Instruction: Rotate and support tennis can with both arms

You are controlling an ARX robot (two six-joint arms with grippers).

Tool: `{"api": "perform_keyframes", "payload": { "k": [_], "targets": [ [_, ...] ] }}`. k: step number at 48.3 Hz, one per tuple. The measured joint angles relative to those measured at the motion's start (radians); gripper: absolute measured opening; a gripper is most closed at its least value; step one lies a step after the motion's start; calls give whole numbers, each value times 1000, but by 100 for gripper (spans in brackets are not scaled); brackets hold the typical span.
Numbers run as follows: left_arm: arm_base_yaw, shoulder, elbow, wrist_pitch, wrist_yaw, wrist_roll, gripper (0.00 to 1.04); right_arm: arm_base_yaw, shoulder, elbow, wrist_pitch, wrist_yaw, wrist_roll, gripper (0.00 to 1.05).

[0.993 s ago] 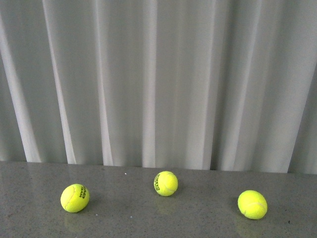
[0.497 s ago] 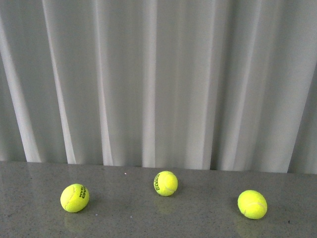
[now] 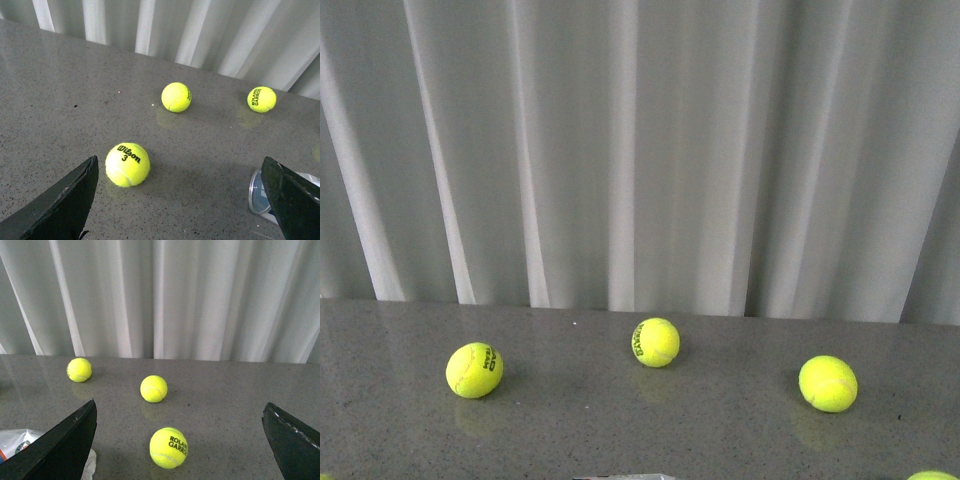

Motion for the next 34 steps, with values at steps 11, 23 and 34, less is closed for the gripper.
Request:
{"api": "perform_keyframes", "payload": {
  "k": [11,23,34],
  "targets": [
    [102,556,159,219,295,26,98,0,0,0,0,0,0,98],
    [80,1018,373,164,573,92,98,0,0,0,0,0,0,98],
    [31,1253,482,239,668,32,98,0,0,0,0,0,0,98]
  ]
}}
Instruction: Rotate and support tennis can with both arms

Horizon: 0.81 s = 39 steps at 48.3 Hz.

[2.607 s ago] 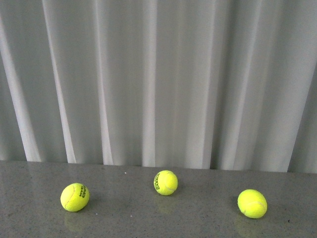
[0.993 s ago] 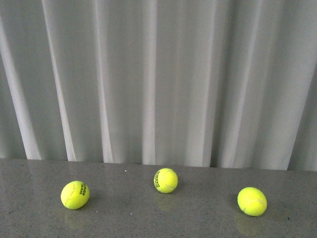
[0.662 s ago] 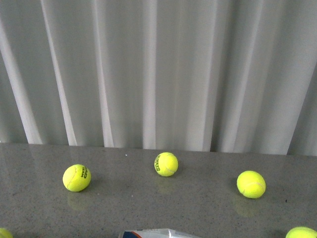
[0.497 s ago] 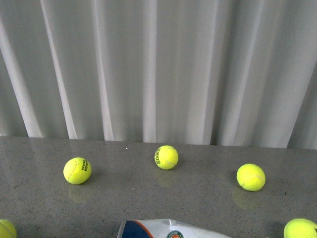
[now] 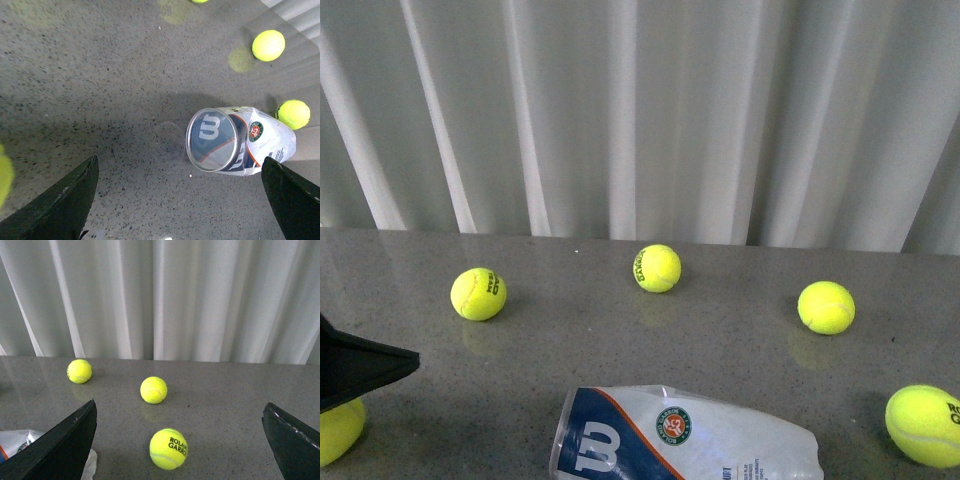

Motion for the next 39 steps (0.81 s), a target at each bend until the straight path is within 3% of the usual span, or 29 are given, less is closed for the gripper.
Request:
{"api": "perform_keyframes", "payload": {
  "k": [19,39],
  "targets": [
    [-130,180,110,32,21,-29,98,0,0,0,0,0,0,98],
    [-254,256,145,168,45,-179,98,0,0,0,0,0,0,98]
  ]
}}
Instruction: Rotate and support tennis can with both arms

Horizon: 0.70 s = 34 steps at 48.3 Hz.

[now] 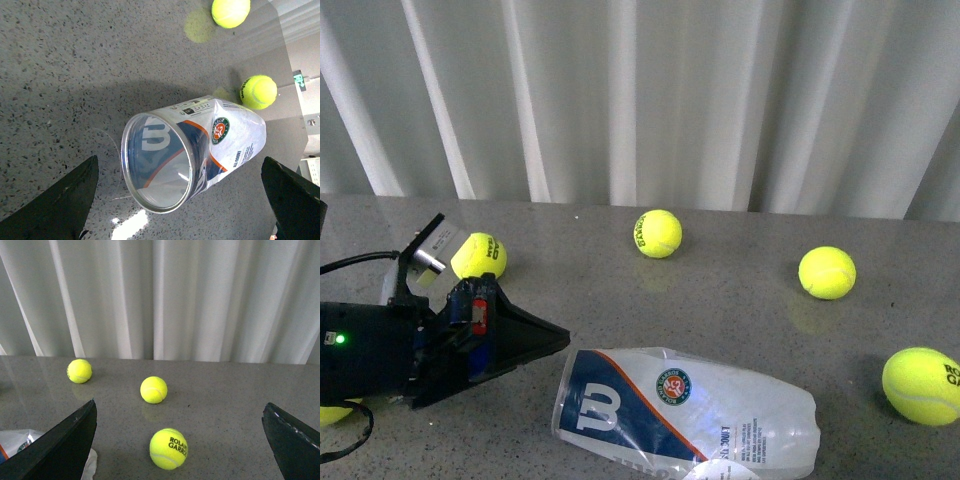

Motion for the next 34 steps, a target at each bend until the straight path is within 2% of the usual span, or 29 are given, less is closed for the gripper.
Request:
{"api": "perform_keyframes", "payload": {
  "k": [34],
  "targets": [
    [-109,99,11,201,3,-229,98,0,0,0,0,0,0,98]
  ]
}}
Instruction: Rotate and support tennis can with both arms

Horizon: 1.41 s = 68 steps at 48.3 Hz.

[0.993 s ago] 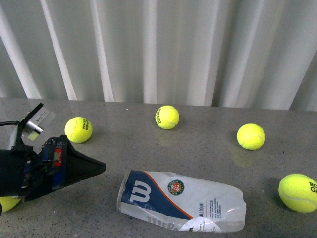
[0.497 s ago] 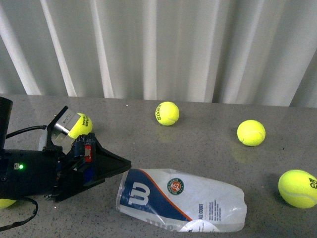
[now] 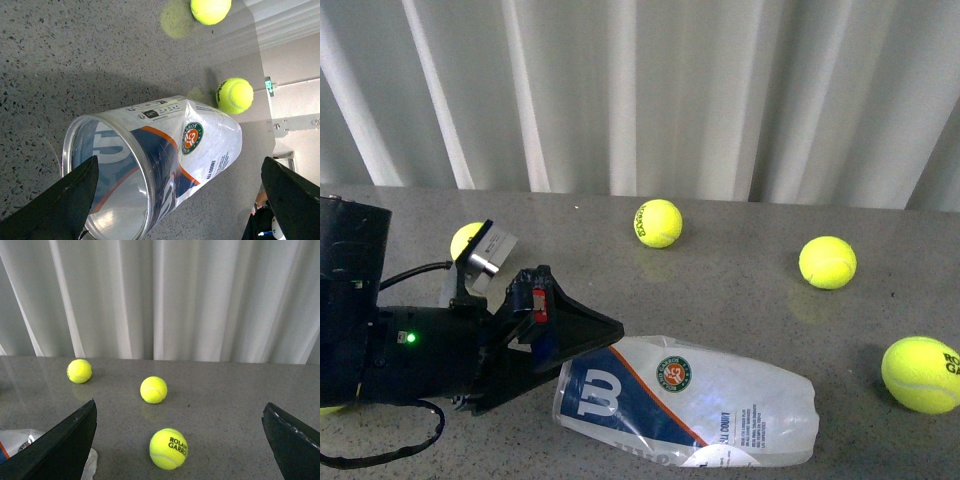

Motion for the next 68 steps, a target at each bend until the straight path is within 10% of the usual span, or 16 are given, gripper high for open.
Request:
{"api": "perform_keyframes", "payload": {
  "k": [19,46,68],
  "targets": [
    [-68,75,35,23,-25,-62,98,0,0,0,0,0,0,98],
    [-55,35,57,-63,-18,-103,12,0,0,0,0,0,0,98],
    [-37,-467,98,-696,-83,410,4,0,0,0,0,0,0,98]
  ]
}}
